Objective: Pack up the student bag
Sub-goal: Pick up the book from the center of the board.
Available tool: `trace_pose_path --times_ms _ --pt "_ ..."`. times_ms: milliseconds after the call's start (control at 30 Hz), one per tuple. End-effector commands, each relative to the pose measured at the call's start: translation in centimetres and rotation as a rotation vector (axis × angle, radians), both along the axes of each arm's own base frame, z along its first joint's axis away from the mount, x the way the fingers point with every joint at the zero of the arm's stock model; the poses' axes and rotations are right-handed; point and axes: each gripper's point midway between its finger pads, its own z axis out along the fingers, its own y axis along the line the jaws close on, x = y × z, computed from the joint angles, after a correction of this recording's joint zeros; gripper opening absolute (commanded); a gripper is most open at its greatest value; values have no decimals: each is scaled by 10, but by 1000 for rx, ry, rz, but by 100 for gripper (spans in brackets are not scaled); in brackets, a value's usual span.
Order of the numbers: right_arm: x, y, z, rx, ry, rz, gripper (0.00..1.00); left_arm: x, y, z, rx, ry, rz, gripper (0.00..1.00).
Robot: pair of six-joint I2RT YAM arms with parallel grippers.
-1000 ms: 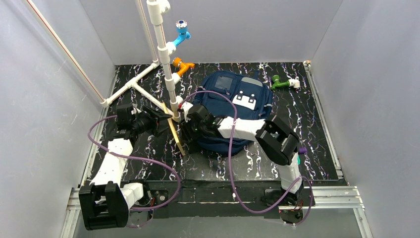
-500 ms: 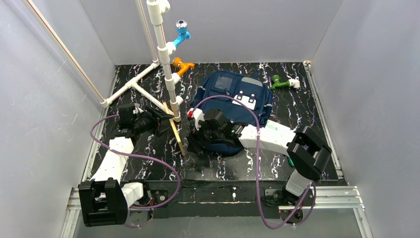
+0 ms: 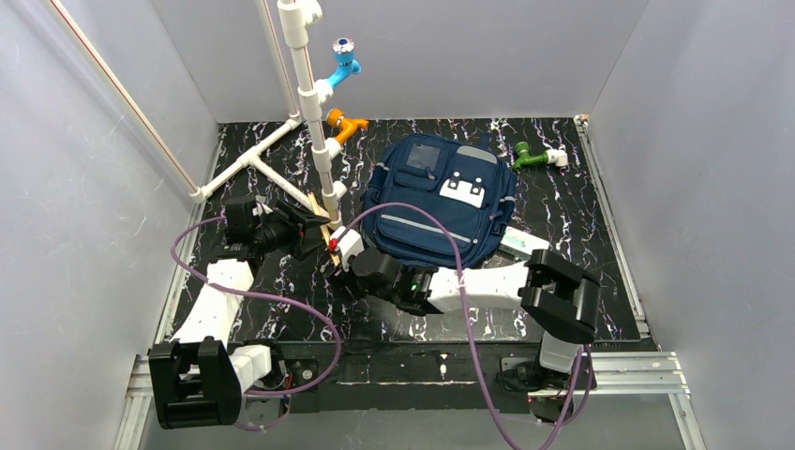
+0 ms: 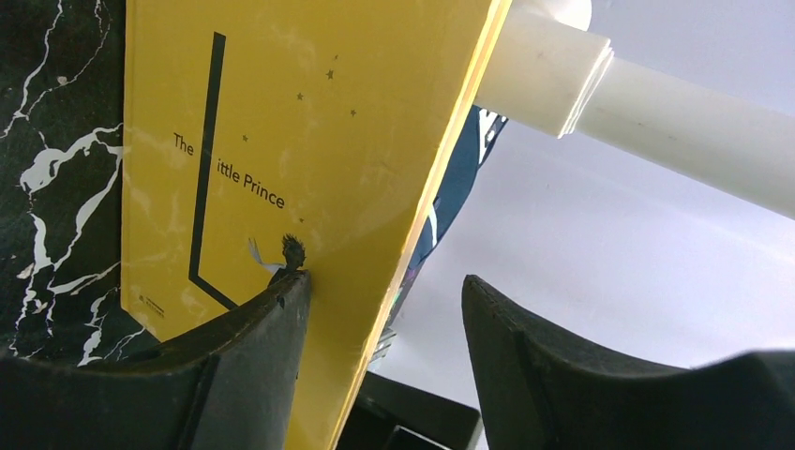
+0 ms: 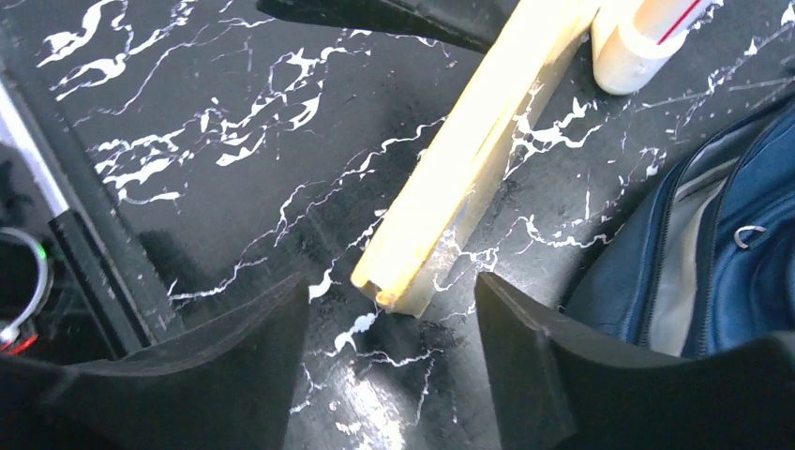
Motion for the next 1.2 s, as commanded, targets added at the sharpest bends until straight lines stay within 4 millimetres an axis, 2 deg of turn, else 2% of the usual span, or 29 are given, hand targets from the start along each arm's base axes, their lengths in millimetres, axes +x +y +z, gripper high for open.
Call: trace_pose_path --times_ms 0,67,200,300,400,500,533,567,667,767,800,867,1033,1100,1167 --pt "29 9 13 83 -97 -216 65 -10 -5 4 -3 -8 -38 60" --pt "33 13 8 97 -109 -249 53 -11 -5 5 -5 -9 -39 61" --pt "40 18 0 113 -103 -304 41 -17 -4 9 10 -19 -45 66" --pt "39 24 -2 136 -98 -289 18 -19 -4 16 29 -49 -55 70" --pt "34 27 6 142 -85 -258 2 -24 -4 35 79 -128 -112 72" --pt "19 24 27 125 -53 -176 1 -37 5 61 235 -217 -182 76" --pt "9 22 30 95 -32 -120 1 -40 10 79 297 -275 -189 79" --pt "6 18 43 89 -26 -109 1 -44 15 84 352 -302 -196 82" --pt "2 -20 67 12 2 -159 1 -51 16 120 421 -453 -235 86" --pt "-1 -77 90 -60 -27 -222 1 -53 2 142 390 -595 -311 90" --pt "-2 -97 107 -50 -43 -239 1 -53 -4 144 379 -633 -341 91" --pt "-5 -130 127 -67 -66 -269 1 -55 -20 146 372 -729 -404 92" --pt "-3 -216 158 -101 -107 -444 1 -65 -66 151 406 -974 -554 90" --pt "2 -248 171 -98 -142 -546 1 -68 -89 141 457 -1024 -638 89" --pt "7 -271 189 -52 -174 -628 1 -68 -110 123 545 -1041 -720 88"
